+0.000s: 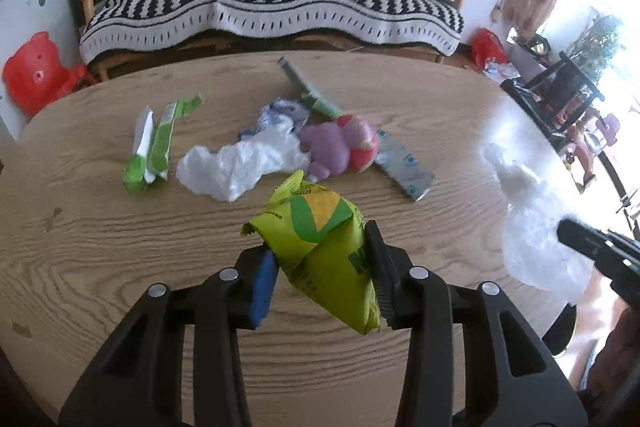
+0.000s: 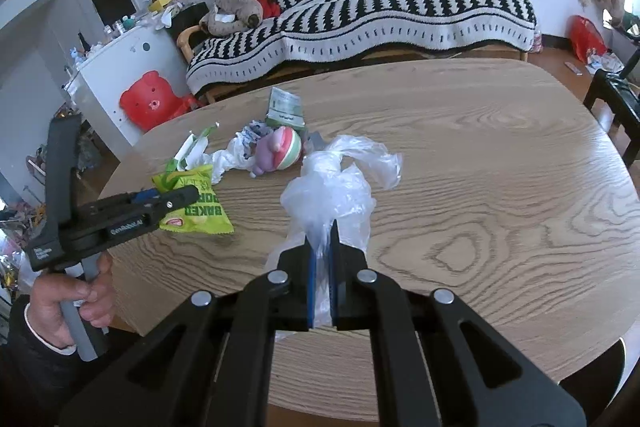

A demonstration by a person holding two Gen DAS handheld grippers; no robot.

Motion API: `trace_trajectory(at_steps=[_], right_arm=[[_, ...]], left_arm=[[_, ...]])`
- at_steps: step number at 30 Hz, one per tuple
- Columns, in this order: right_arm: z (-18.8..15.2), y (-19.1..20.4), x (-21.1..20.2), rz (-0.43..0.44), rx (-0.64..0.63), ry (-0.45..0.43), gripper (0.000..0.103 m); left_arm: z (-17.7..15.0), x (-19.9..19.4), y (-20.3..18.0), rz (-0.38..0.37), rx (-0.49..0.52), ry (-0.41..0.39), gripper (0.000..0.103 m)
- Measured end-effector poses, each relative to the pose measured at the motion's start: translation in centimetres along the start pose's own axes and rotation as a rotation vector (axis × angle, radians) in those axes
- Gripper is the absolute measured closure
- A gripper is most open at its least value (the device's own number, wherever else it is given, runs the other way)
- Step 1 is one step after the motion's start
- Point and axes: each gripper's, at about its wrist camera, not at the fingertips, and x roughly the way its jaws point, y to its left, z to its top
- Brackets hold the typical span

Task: Collect trash
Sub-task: 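Carry the plastic bag and snack bag over the trash bin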

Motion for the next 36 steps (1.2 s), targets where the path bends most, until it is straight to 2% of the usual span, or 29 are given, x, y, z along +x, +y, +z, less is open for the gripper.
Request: trace_trajectory(at_steps=[7,13,18,25,27,31,36], right_arm=[[-0.6,-2.3,-2.8,-0.062,0.028,-0.040,0.097],[-2.6,-7.2,-7.3,-0.149,0.094,-0.090,0.097],[-5.6,-13.0,-11.7,-0.241,0.186,-0.123,0.097],[-12.4,-22.8,-18.9,-0.412,0.364,-0.154,0.097],[-14.6,-25.5,-20.6,-0.448,0.423,-0.150,0.097],[-18.8,-30.1,-22.3,-0.493,0.525,-0.110,0.097],[-23.4,-35.1,-21.8,-0.497,0.655,-0.001,0.097]], left_arm=[[0.6,-0.7,-5.8,-0.063,0.096,-0.036,0.063],[-0.2,-0.6,-14.3,-0.162,0.224,-0.048,0.063],[-2.1,0.3,-23.0,-0.292,0.328,-0.026,0.063],[-7.9,1.6,-35.8,-0.499,0.492,0.022,0.063],[-10.1,2.2,-39.3,-0.562,0.533,0.062,0.063],[-13.8,4.1,-44.1,-0.607,0.614,0.123,0.063],[-17.8,7.5,-47.6,-0.594,0.663,0.212,0.063]])
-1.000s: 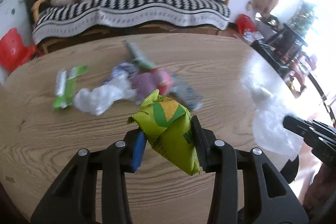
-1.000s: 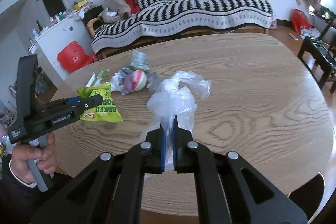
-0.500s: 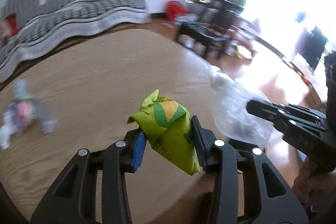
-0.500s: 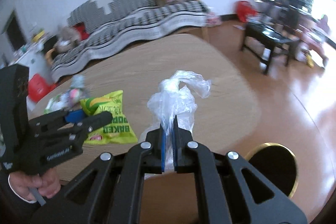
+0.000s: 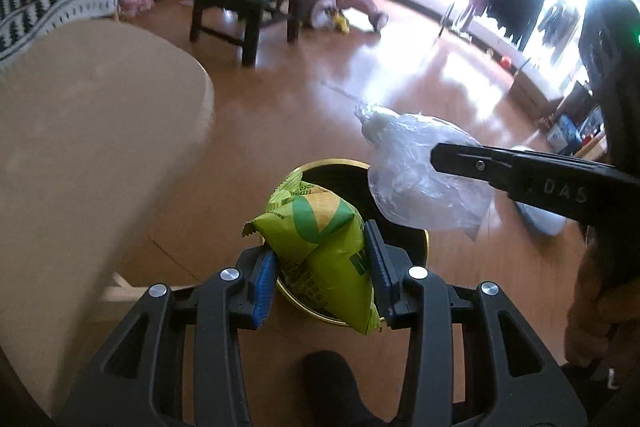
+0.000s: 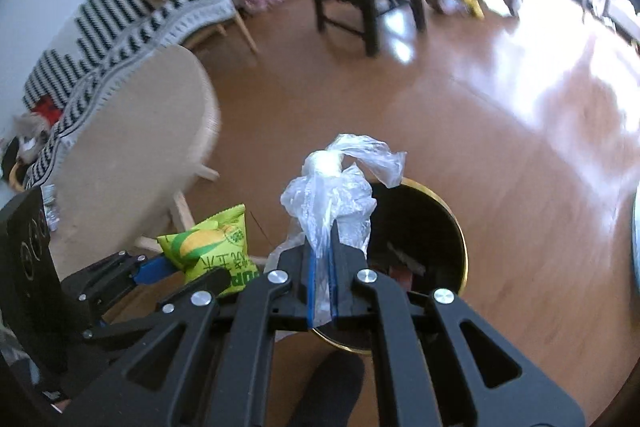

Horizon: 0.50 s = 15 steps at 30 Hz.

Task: Collect trash
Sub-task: 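Carry the plastic bag and snack bag over the trash bin, then open both tools to drop the bags into the bin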

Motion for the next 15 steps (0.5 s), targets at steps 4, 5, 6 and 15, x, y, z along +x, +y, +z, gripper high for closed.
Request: trace_trajectory(at_steps=[4,5,6,15], right_arm=[[-1.1,-2.4,2.2,-0.014,0.048,0.076,0.097],[-1.1,-2.6,2.7,-0.018,0.056,0.089,0.097],[-1.2,-2.8,2.9,-0.020,0.060,0.095,0.097],[-0.9,-3.0,3.2,-0.024,0.075,0.099,0.097]], left_arm=[[-0.3,2.9,0.0,0.008,-0.005,0.054,0.063],[-0.3,3.2,-0.1,0.011,-0.004,0.061,0.063],[-0.3,3.7,-0.1,0.012,-0.003,0.069,0.063],[1.4,5.9,-0.5,-0.018,0.002,0.083,0.062]])
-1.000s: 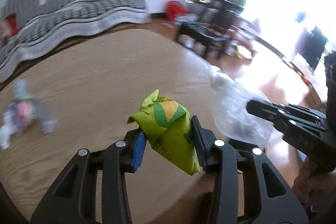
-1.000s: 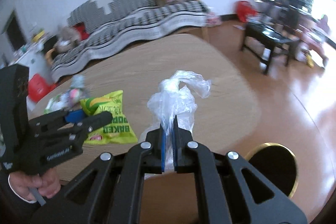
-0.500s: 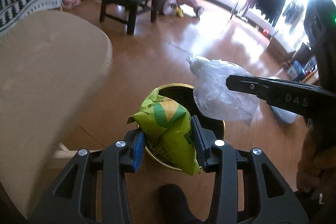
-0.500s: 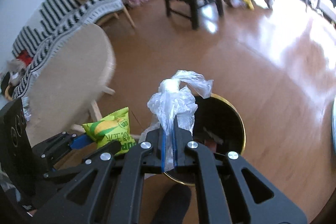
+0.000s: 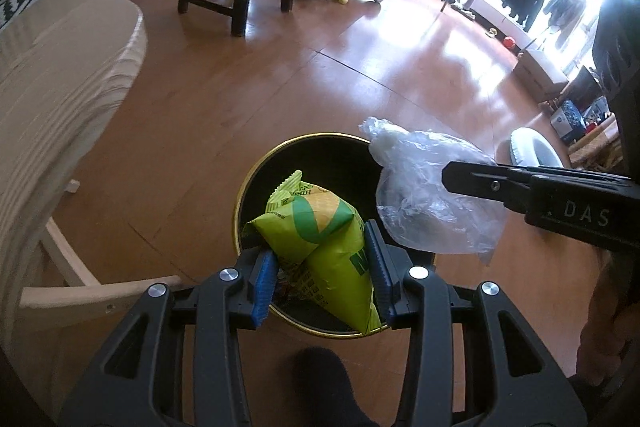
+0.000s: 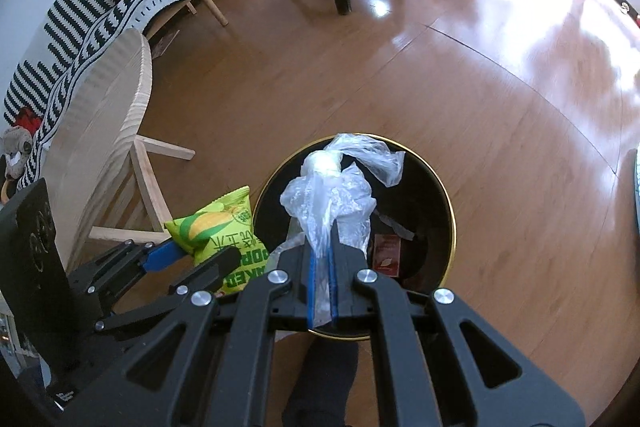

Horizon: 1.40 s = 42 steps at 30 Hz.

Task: Collect trash
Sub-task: 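Open both tools to drop the bags into the bin, then move both open tools back over the table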

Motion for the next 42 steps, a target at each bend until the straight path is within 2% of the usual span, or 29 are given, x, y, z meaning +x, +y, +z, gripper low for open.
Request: trace_trajectory(at_steps=[3,4,5,6,7,8,9,15,20,24,28,32,35,42], right_arm=[[0.4,0.1,-0.1,-0.006,0.013,-0.008,0.097],[0.5,0.1,-0.1,-0.007,0.017,-0.004,0.095],[0.7,-0.1,-0.1,-0.004,0.022,-0.001,0.088],[0.7,-0.2,-0.1,0.001,0.032,0.002,0.080],[0.8,-0.3,-0.2,0.001,0.037,-0.002,0.050],[0.8,-0.3,-0.6,-0.001,0.039,-0.018,0.036],[0.9,-0.2,-0.9,-0.004,0.036,-0.032,0.028],[1.3,1.0,-2.1,0.004,0.027,-0.066,0.028],[2.0,4.5,-3.7,-0.014,-0.051,-0.127,0.026],[1.9,10.2,-5.7,-0.009,-0.178,-0.215,0.022],[1.2,16.1,-6.9,0.046,-0.281,-0.266,0.019],[1.0,23.5,-6.7,0.144,-0.372,-0.263,0.019],[0.6,28.9,-6.3,0.202,-0.435,-0.248,0.019],[-2.7,42.3,-4.4,0.320,-0.616,-0.191,0.019]], left_arm=[[0.1,0.3,-0.3,-0.004,0.012,0.000,0.059],[0.0,0.3,-0.4,-0.006,0.016,0.000,0.050],[-0.1,0.2,-0.5,-0.005,0.017,-0.004,0.039],[-0.1,0.0,-0.5,-0.004,0.020,-0.014,0.035],[-0.1,-0.2,-0.5,-0.005,0.024,-0.019,0.030],[-0.1,-0.4,-0.5,-0.005,0.030,-0.023,0.028],[-0.1,-0.5,-0.5,-0.004,0.033,-0.024,0.028],[-0.1,-2.4,0.3,0.001,0.020,-0.037,0.024],[-0.7,-7.0,1.8,0.016,0.014,-0.088,0.017],[-1.4,-11.4,3.2,0.017,0.006,-0.137,0.013],[-2.7,-16.8,5.6,0.080,0.005,-0.204,0.011],[-4.5,-21.8,9.7,0.154,-0.048,-0.257,0.010],[-6.7,-25.5,13.8,0.213,-0.124,-0.290,0.010],[-13.6,-33.0,24.2,0.387,-0.330,-0.348,0.010]])
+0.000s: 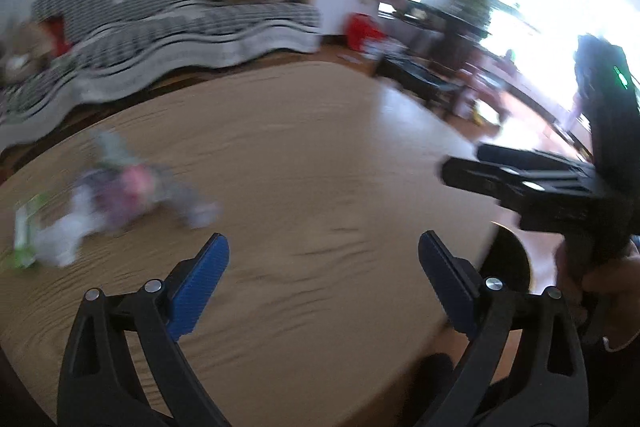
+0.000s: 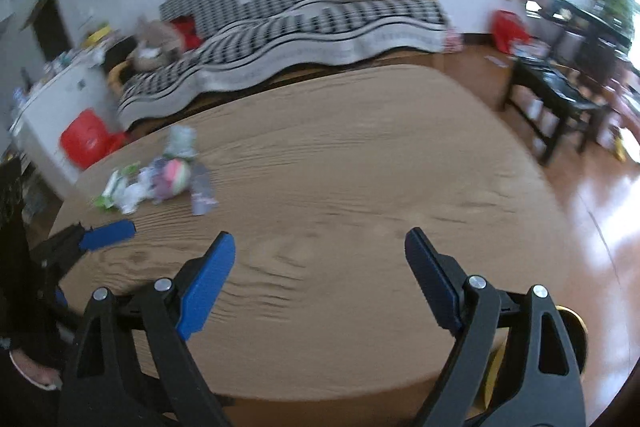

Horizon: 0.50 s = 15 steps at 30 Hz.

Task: Collect trash
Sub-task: 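Move both open tools back over the table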

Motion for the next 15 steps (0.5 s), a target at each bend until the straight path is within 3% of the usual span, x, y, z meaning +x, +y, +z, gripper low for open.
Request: trace_trajectory(at_steps=[6,10,15], right_arm=[[1.9,8.0,5.5,0.086,-0.073,0.052,0.019],[2.2,11.1,8.8,0.099,-0.113,0.081,0.019],[2.5,14.5,13.5,0.076,-0.165,0.113,0.019]], left_arm=[[-1.9,-3.2,13.3,0.190,-0.206,-0.020,0.010],[-1.9,-4.1,20.8,0.297,-0.336,-0.025,0.010],[-1.4,-3.9,27.0,0.402,-0.393,-0.024,0.010]])
